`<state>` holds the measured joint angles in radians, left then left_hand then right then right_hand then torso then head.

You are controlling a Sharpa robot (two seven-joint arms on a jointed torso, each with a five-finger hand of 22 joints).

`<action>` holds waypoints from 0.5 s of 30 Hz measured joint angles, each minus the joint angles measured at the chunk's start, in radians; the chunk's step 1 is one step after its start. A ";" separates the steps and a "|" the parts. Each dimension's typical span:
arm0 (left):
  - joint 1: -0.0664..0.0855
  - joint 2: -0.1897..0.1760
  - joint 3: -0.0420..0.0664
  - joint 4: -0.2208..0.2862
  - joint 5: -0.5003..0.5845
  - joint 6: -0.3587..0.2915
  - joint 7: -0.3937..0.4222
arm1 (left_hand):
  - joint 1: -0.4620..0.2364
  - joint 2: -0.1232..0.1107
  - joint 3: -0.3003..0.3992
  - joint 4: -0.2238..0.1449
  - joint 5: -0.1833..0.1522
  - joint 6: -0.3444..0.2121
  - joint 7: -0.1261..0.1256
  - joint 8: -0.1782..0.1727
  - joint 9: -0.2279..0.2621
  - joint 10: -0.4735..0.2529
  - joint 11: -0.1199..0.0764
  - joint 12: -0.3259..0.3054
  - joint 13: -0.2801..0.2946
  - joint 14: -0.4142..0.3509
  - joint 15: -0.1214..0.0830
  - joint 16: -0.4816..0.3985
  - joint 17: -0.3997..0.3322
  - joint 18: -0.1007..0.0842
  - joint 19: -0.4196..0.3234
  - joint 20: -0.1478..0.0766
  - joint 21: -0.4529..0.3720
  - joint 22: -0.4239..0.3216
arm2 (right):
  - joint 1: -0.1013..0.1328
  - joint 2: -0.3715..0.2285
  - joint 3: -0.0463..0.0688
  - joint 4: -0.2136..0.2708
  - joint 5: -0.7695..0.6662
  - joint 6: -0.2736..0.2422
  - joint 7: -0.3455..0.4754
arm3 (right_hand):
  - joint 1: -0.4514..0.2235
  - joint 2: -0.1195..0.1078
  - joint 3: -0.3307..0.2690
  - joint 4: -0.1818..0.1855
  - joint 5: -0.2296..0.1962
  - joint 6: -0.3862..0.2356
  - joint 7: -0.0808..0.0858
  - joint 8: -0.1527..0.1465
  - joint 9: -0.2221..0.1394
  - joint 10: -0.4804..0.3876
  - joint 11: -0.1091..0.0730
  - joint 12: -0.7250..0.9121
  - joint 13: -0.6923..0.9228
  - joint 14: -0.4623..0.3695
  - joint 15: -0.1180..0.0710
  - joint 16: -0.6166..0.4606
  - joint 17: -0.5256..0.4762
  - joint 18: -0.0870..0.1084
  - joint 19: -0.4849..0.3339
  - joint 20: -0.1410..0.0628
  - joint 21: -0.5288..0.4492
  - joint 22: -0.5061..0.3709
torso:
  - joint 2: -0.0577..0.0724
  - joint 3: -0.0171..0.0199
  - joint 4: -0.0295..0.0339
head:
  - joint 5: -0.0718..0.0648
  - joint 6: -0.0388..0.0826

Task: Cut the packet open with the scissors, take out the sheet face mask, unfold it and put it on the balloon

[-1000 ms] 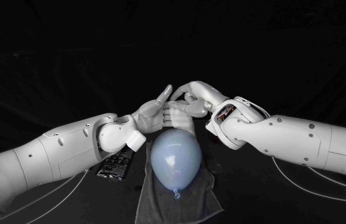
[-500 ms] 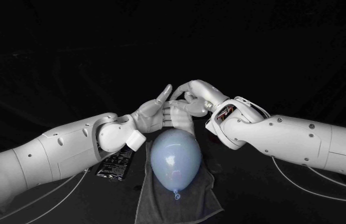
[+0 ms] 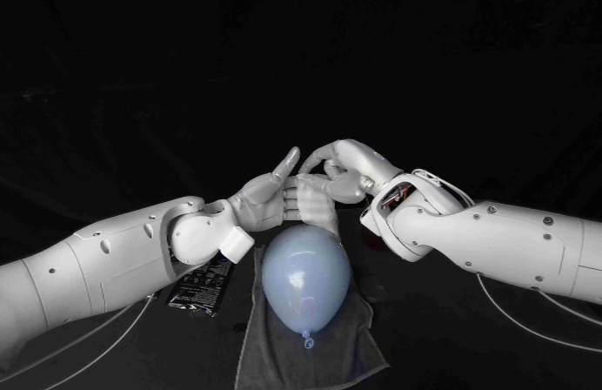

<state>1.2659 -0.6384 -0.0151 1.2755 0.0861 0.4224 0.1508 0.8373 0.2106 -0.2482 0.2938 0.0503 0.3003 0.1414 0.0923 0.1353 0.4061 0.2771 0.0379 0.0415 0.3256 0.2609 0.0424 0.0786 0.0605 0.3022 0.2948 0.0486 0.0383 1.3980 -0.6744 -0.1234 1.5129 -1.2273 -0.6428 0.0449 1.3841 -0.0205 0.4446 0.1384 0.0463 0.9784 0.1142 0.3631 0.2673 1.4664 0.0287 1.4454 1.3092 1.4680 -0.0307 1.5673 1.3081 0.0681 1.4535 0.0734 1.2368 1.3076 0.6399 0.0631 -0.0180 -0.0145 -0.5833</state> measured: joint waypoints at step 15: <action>0.000 -0.003 0.000 -0.001 0.000 0.000 0.001 | 0.016 0.016 -0.013 0.001 0.000 0.004 0.004 0.000 0.002 0.004 -0.004 0.000 0.000 0.000 0.000 0.000 0.001 0.000 0.000 0.000 0.000 0.000 | 0.000 -0.029 0.000 0.010 0.062 -0.044 0.028 | 0.013 0.021 0.022 -0.010 0.000 -0.003 -0.001 -0.004 0.003 -0.001 0.000 0.005 0.002 0.000 0.000 -0.001 -0.001 0.000 0.000 0.000 0.008 0.000 | 0.000 0.0007 -0.0001 | -0.001 0.002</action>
<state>1.2662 -0.6411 -0.0148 1.2747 0.0862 0.4223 0.1520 0.8530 0.2264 -0.2611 0.2952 0.0503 0.3039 0.1450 0.0923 0.1376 0.4097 0.2734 0.0379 0.0415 0.3256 0.2609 0.0424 0.0796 0.0605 0.3021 0.2949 0.0486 0.0383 1.3976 -0.7038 -0.1235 1.5230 -1.1651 -0.6872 0.0724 1.3975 0.0004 0.4669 0.1283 0.0459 0.9755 0.1136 0.3594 0.2706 1.4658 0.0290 1.4504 1.3112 1.4679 -0.0304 1.5667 1.3073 0.0680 1.4533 0.0736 1.2449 1.3081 0.6401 0.0638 -0.0181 -0.0159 -0.5816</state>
